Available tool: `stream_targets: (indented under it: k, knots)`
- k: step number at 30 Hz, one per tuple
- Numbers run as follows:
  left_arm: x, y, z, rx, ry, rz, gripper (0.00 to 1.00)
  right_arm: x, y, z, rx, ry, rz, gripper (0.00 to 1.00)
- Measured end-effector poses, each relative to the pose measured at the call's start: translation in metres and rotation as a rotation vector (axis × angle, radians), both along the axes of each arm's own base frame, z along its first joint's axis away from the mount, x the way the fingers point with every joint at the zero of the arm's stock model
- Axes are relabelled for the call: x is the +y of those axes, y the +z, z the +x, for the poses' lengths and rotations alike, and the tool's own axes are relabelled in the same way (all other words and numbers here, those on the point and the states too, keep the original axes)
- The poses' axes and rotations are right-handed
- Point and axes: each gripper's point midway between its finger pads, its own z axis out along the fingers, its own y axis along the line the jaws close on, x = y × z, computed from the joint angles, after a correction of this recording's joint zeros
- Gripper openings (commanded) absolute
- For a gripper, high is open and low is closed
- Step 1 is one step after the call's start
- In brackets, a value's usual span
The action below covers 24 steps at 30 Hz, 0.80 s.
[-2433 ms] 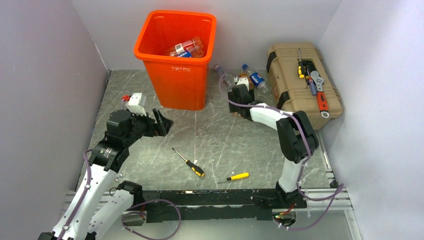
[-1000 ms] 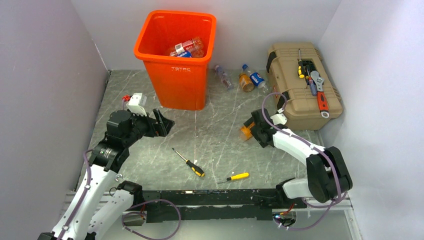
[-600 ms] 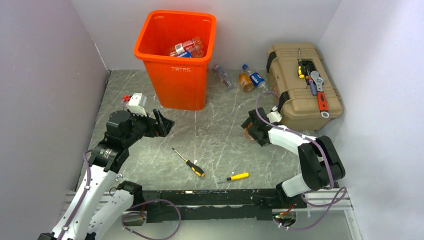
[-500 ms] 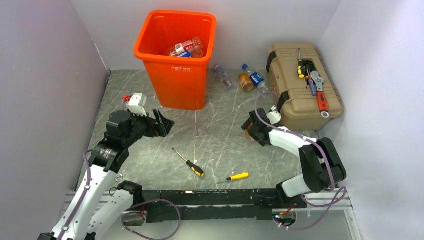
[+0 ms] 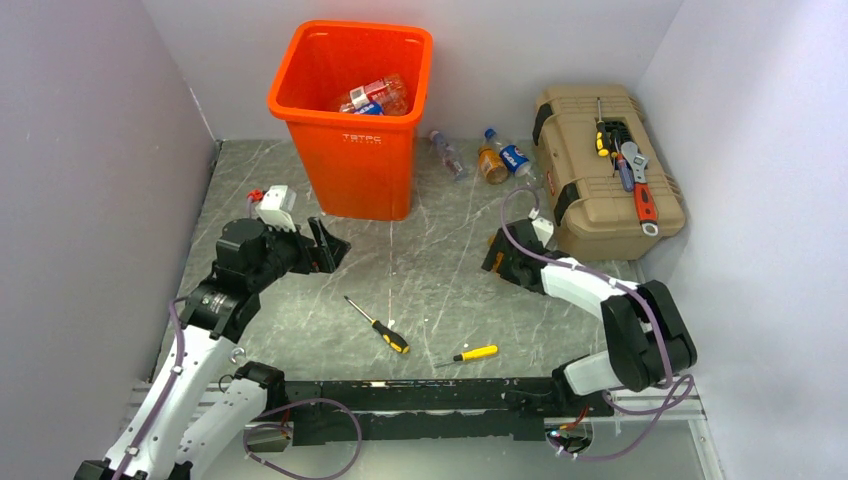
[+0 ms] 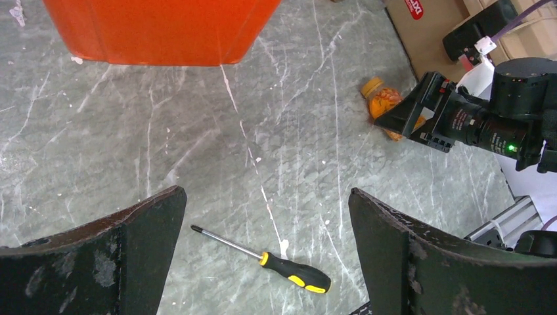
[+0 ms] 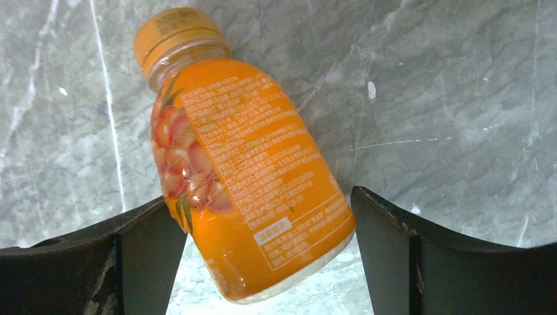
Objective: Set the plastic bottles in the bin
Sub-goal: Pick up the plastic bottle at the center of the board.
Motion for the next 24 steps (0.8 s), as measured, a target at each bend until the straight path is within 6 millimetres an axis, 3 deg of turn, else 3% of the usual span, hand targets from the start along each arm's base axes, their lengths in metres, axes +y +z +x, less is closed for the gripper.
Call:
stream_targets:
  k: [4, 11, 15, 19, 24]
  knots:
    - [0.000, -0.003, 0.001, 0.010, 0.001, 0.004, 0.99, -0.001, -0.005, 0.002, 0.027, 0.039, -0.032, 0.83]
    - [0.001, -0.004, 0.002, 0.011, 0.006, 0.010, 0.98, 0.000, -0.006, 0.005, 0.033, 0.097, -0.055, 0.50]
    - [0.000, -0.007, 0.004, 0.021, 0.006, 0.013, 0.97, 0.004, 0.002, 0.003, -0.003, 0.134, -0.035, 0.39]
    - [0.000, -0.006, 0.004, 0.019, 0.004, 0.012, 0.98, 0.021, 0.030, -0.009, -0.135, 0.227, 0.027, 0.36]
    - [-0.010, 0.004, -0.002, -0.032, -0.045, -0.053, 0.99, 0.073, 0.104, -0.045, -0.481, 0.501, 0.206, 0.33]
